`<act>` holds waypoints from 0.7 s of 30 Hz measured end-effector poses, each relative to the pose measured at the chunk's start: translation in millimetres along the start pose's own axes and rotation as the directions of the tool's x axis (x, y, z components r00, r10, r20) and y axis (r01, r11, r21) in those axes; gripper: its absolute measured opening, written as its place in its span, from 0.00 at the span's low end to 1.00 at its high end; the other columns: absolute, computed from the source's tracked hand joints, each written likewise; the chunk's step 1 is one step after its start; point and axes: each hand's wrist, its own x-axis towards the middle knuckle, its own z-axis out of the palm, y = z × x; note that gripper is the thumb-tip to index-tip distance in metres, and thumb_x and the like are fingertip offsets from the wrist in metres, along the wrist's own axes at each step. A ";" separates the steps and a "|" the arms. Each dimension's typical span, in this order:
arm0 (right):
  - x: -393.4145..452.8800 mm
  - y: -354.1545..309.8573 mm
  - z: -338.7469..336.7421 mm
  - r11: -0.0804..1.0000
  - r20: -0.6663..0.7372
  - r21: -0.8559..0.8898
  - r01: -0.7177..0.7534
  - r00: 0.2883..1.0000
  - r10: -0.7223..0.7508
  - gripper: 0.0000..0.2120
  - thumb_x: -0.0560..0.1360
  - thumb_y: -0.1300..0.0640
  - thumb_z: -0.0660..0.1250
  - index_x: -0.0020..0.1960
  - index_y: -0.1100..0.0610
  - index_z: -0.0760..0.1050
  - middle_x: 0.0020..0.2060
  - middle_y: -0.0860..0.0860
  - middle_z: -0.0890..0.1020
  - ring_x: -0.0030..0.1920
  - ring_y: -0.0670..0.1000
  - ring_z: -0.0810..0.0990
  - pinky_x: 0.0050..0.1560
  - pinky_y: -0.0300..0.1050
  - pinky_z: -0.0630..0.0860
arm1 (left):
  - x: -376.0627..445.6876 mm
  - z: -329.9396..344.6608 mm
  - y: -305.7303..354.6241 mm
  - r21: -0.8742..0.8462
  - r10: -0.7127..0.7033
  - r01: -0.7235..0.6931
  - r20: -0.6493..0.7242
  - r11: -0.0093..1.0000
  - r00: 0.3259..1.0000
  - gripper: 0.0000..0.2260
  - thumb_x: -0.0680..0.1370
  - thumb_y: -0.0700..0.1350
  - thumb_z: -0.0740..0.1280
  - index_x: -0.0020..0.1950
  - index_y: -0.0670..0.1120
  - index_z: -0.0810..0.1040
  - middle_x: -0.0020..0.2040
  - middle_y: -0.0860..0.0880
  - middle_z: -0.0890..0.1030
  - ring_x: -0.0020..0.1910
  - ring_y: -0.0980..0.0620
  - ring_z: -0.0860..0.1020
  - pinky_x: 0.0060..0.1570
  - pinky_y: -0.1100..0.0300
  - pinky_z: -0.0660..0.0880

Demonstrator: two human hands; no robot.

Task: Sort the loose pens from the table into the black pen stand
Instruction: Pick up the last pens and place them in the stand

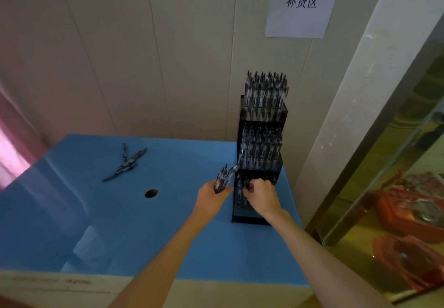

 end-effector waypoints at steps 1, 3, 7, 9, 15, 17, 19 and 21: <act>1.6 3.1 0.9 0.999 0.017 0.039 -0.008 1.000 0.008 0.18 0.77 0.56 0.69 0.32 0.63 0.73 0.28 0.58 0.80 0.30 0.55 0.81 0.31 0.55 0.80 | -0.4 -0.8 -0.2 0.000 0.000 0.000 0.001 1.000 1.000 0.21 0.78 0.45 0.71 0.35 0.47 0.59 0.27 0.53 0.62 0.27 0.53 0.61 0.31 0.55 0.59; 3.2 8.7 2.6 0.998 0.050 0.042 -0.038 0.998 0.035 0.18 0.77 0.55 0.70 0.32 0.62 0.73 0.29 0.58 0.81 0.29 0.55 0.82 0.32 0.57 0.81 | -0.9 -2.1 -1.2 -0.003 -0.004 0.004 0.004 1.000 1.000 0.21 0.78 0.45 0.71 0.36 0.47 0.59 0.27 0.52 0.61 0.27 0.53 0.60 0.31 0.55 0.59; 1.1 13.8 9.5 0.997 0.035 0.022 -0.075 0.997 0.074 0.22 0.77 0.51 0.72 0.30 0.60 0.72 0.29 0.58 0.81 0.29 0.54 0.81 0.34 0.56 0.82 | -0.9 -3.0 -3.5 0.009 -0.007 0.007 0.010 1.000 1.000 0.21 0.78 0.45 0.70 0.36 0.47 0.58 0.28 0.51 0.60 0.28 0.51 0.59 0.30 0.55 0.58; -1.4 11.3 6.9 0.994 0.032 -0.003 -0.109 0.993 0.109 0.22 0.76 0.49 0.72 0.30 0.62 0.76 0.28 0.56 0.82 0.28 0.53 0.81 0.35 0.54 0.82 | -0.7 -3.0 -3.9 0.012 -0.011 0.011 0.007 1.000 1.000 0.21 0.78 0.45 0.71 0.36 0.47 0.58 0.28 0.51 0.60 0.29 0.51 0.60 0.31 0.55 0.59; -10.1 -20.7 -27.3 0.773 0.219 0.588 -0.238 0.967 0.131 0.07 0.78 0.59 0.70 0.44 0.59 0.85 0.37 0.53 0.87 0.40 0.55 0.86 0.46 0.50 0.84 | 2.2 -1.9 -0.3 -0.001 -0.030 0.030 0.014 1.000 0.999 0.21 0.77 0.45 0.71 0.34 0.48 0.60 0.27 0.51 0.61 0.29 0.50 0.60 0.33 0.51 0.59; -11.1 -31.7 -37.8 0.583 0.281 0.766 -0.270 0.957 0.074 0.06 0.78 0.59 0.70 0.51 0.58 0.85 0.45 0.54 0.87 0.47 0.56 0.86 0.52 0.49 0.83 | 2.5 -0.3 1.8 0.005 -0.025 0.025 0.026 1.000 0.999 0.19 0.77 0.45 0.71 0.34 0.47 0.63 0.26 0.52 0.62 0.29 0.50 0.61 0.33 0.51 0.59; -12.9 -34.8 -40.5 0.520 0.299 0.812 -0.267 0.954 0.023 0.07 0.77 0.57 0.72 0.53 0.59 0.85 0.48 0.55 0.87 0.47 0.53 0.85 0.55 0.50 0.80 | 1.6 1.7 4.5 0.013 -0.011 0.011 0.043 1.000 0.999 0.15 0.78 0.46 0.71 0.35 0.46 0.71 0.25 0.54 0.64 0.27 0.51 0.61 0.32 0.53 0.60; -15.3 -34.4 -39.6 0.507 0.287 0.821 -0.263 0.957 0.031 0.08 0.76 0.56 0.73 0.52 0.59 0.85 0.48 0.56 0.87 0.47 0.52 0.84 0.56 0.51 0.80 | 0.1 4.5 6.8 0.013 0.006 -0.007 0.061 1.000 0.998 0.13 0.78 0.48 0.71 0.37 0.45 0.74 0.24 0.54 0.65 0.25 0.53 0.61 0.30 0.56 0.59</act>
